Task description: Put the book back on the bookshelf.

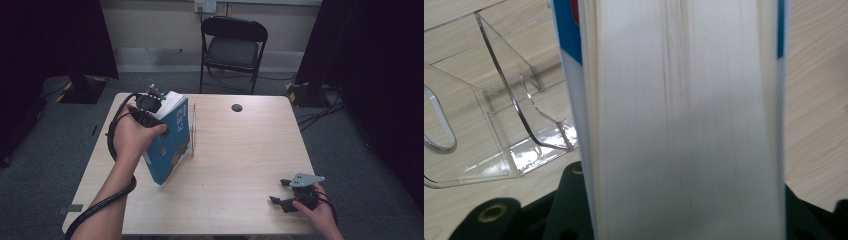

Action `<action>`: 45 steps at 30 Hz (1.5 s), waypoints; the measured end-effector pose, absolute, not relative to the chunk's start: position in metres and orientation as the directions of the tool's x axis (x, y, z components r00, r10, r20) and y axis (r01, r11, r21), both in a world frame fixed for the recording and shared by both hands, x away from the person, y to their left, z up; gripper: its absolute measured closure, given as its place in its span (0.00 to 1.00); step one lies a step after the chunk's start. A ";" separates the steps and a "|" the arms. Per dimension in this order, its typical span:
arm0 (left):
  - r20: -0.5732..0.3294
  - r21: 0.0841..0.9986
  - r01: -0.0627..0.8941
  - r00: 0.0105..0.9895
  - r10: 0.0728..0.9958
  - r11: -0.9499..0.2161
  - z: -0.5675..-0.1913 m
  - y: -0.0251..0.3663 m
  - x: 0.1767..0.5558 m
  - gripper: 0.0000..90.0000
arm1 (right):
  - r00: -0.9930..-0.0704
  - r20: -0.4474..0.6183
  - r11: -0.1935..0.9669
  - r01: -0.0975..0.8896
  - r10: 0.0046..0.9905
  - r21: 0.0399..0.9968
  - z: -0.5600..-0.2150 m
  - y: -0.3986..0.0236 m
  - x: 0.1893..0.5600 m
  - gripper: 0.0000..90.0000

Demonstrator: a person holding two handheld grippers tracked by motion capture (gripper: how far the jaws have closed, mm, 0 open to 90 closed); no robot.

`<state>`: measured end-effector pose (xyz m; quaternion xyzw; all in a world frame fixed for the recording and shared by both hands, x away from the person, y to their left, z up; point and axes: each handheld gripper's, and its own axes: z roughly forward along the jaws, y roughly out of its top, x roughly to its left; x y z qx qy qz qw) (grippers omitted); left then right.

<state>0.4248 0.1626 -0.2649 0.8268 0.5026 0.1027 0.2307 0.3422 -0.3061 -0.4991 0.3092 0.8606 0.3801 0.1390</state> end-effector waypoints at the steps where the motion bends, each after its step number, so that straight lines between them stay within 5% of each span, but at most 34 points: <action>1: -0.063 0.483 0.786 0.470 0.881 -0.385 -0.265 0.162 0.425 0.69 | -0.770 -0.004 0.520 0.426 0.637 0.740 -0.499 -0.306 0.342 0.22; 45: -0.055 0.494 0.821 0.358 0.932 -0.286 -0.276 0.139 0.464 0.69 | -0.772 -0.007 0.522 0.423 0.635 0.740 -0.499 -0.306 0.342 0.22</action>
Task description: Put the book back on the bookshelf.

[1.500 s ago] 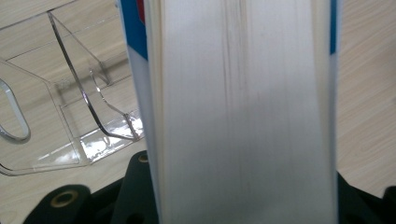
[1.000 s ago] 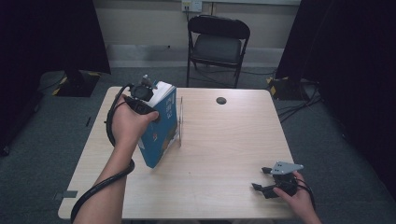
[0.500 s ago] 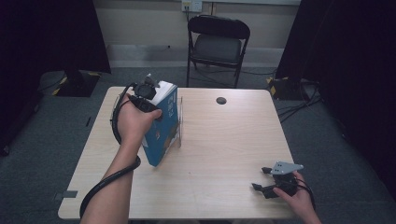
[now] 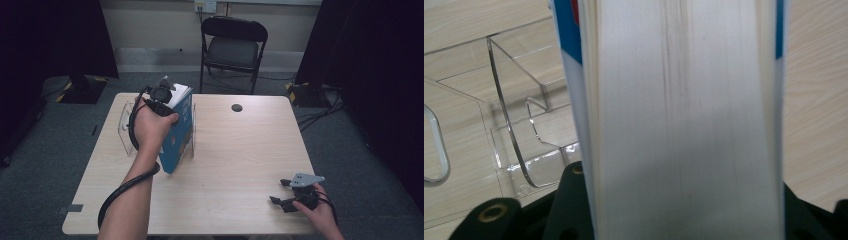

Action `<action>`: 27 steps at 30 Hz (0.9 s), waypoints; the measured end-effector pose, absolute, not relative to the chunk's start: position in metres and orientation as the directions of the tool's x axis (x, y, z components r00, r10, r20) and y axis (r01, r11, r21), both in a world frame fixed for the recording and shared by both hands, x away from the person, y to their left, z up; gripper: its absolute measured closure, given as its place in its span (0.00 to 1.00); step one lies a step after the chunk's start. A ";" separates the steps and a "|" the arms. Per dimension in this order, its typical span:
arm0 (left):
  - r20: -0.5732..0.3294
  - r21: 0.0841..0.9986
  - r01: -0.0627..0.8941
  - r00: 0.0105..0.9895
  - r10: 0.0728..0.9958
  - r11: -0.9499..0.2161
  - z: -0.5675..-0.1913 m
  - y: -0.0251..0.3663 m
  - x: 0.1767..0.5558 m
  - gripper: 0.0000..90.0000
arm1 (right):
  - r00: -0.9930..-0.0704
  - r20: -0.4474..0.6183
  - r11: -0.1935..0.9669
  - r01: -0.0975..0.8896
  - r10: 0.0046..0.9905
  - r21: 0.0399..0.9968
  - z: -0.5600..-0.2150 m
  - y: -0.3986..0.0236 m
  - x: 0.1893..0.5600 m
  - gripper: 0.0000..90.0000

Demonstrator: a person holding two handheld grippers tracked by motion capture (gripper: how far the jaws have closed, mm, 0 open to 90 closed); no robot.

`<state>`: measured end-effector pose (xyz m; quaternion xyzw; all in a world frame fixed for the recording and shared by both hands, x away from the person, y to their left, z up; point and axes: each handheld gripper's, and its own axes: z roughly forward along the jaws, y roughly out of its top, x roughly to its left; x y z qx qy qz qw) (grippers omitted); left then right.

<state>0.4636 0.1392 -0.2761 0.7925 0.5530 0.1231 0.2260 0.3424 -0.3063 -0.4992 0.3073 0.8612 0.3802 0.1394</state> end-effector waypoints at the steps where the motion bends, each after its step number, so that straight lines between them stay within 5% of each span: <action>1: -0.053 0.498 0.821 0.350 0.935 -0.279 -0.276 0.139 0.464 0.69 | -0.772 -0.007 0.522 0.423 0.635 0.740 -0.499 -0.306 0.342 0.22; 27: -0.029 0.508 0.824 0.307 0.951 -0.251 -0.285 0.128 0.487 0.69 | -0.773 -0.005 0.521 0.423 0.634 0.741 -0.499 -0.306 0.342 0.22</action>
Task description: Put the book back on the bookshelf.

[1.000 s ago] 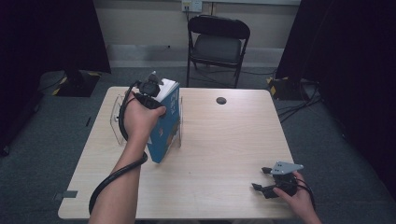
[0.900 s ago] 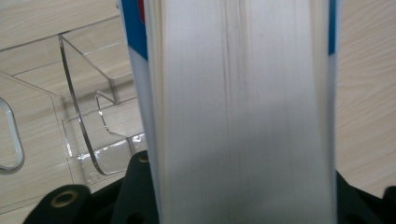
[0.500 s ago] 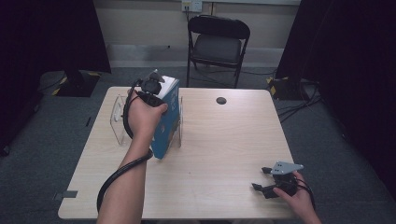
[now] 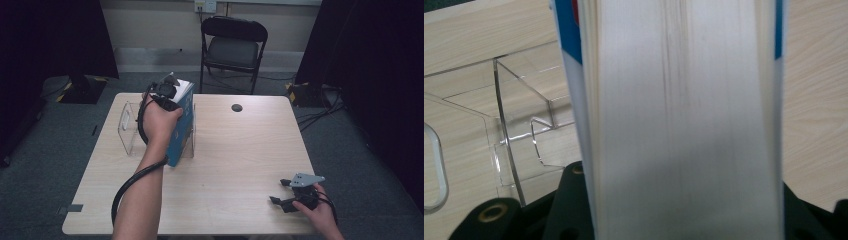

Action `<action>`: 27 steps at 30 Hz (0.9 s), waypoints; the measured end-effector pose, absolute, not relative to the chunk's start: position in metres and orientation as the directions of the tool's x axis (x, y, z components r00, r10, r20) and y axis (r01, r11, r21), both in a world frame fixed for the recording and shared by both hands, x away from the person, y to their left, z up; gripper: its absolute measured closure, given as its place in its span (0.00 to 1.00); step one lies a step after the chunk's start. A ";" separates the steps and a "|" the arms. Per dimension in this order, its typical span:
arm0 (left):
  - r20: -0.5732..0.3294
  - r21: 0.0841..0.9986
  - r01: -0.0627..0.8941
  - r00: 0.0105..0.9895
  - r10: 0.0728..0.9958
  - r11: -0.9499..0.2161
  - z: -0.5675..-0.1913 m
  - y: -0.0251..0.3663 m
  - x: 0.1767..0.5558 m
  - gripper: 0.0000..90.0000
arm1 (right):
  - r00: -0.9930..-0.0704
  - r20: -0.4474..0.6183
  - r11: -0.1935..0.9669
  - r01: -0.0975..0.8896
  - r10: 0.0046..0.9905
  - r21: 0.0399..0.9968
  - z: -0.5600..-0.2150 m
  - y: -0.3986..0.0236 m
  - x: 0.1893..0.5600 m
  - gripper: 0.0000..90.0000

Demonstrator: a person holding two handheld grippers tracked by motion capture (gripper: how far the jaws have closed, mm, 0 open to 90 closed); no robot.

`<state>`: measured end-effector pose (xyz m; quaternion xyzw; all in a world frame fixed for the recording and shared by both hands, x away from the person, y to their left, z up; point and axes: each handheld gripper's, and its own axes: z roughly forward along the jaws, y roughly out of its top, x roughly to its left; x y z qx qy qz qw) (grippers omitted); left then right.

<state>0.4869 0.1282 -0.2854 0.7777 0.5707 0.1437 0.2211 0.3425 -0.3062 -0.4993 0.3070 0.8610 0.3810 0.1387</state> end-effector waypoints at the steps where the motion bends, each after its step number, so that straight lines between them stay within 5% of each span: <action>1: -0.036 0.508 0.825 0.307 0.951 -0.247 -0.287 0.128 0.487 0.69 | -0.773 -0.004 0.521 0.423 0.634 0.742 -0.499 -0.306 0.343 0.22; 27: -0.014 0.525 0.823 0.266 0.964 -0.219 -0.296 0.121 0.499 0.69 | -0.772 -0.004 0.520 0.423 0.635 0.742 -0.499 -0.306 0.342 0.22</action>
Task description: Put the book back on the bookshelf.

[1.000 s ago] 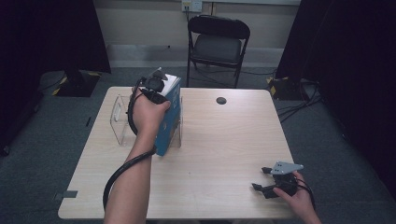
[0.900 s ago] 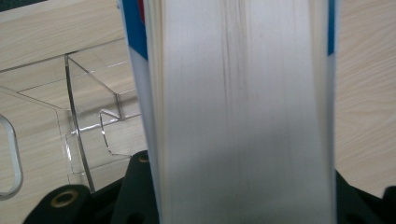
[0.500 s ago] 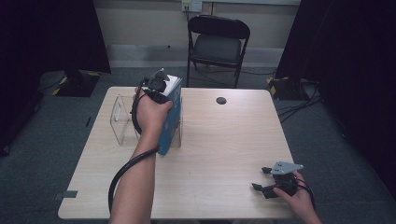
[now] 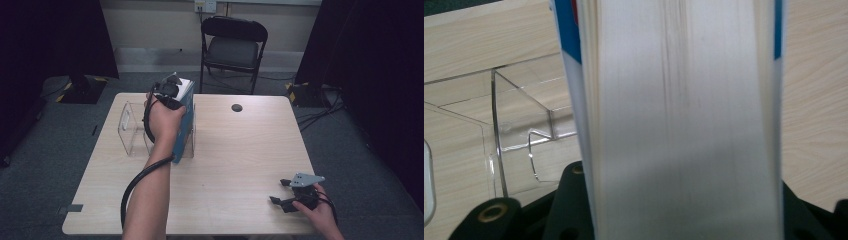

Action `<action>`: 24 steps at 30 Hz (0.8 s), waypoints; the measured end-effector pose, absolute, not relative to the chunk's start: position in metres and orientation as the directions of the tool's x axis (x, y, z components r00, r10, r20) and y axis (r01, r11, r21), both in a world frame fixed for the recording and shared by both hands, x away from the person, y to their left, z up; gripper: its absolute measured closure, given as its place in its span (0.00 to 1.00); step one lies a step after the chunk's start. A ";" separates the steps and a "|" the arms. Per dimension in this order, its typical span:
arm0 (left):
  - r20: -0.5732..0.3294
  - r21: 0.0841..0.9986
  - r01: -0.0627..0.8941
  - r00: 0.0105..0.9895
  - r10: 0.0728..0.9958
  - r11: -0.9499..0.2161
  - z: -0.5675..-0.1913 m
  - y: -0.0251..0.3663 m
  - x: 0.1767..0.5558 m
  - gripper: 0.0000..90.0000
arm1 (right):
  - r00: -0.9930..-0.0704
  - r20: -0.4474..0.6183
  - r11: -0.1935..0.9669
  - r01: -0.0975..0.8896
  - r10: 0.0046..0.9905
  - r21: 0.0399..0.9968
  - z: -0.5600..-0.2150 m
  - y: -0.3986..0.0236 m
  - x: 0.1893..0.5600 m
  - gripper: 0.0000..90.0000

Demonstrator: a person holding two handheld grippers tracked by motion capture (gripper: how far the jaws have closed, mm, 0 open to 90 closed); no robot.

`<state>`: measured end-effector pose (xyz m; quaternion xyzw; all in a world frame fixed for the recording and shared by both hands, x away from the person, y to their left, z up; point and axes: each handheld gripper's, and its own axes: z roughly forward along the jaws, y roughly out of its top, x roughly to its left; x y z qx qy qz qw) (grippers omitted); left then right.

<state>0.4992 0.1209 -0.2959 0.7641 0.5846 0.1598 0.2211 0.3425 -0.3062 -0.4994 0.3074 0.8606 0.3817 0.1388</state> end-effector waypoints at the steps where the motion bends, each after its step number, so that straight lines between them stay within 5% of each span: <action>1: -0.017 0.522 0.825 0.264 0.964 -0.217 -0.298 0.121 0.500 0.68 | -0.773 -0.003 0.519 0.423 0.634 0.743 -0.499 -0.306 0.343 0.22; 24: -0.078 0.584 0.783 0.317 0.945 -0.215 -0.291 0.138 0.474 0.60 | -0.773 -0.007 0.523 0.422 0.634 0.741 -0.499 -0.306 0.342 0.22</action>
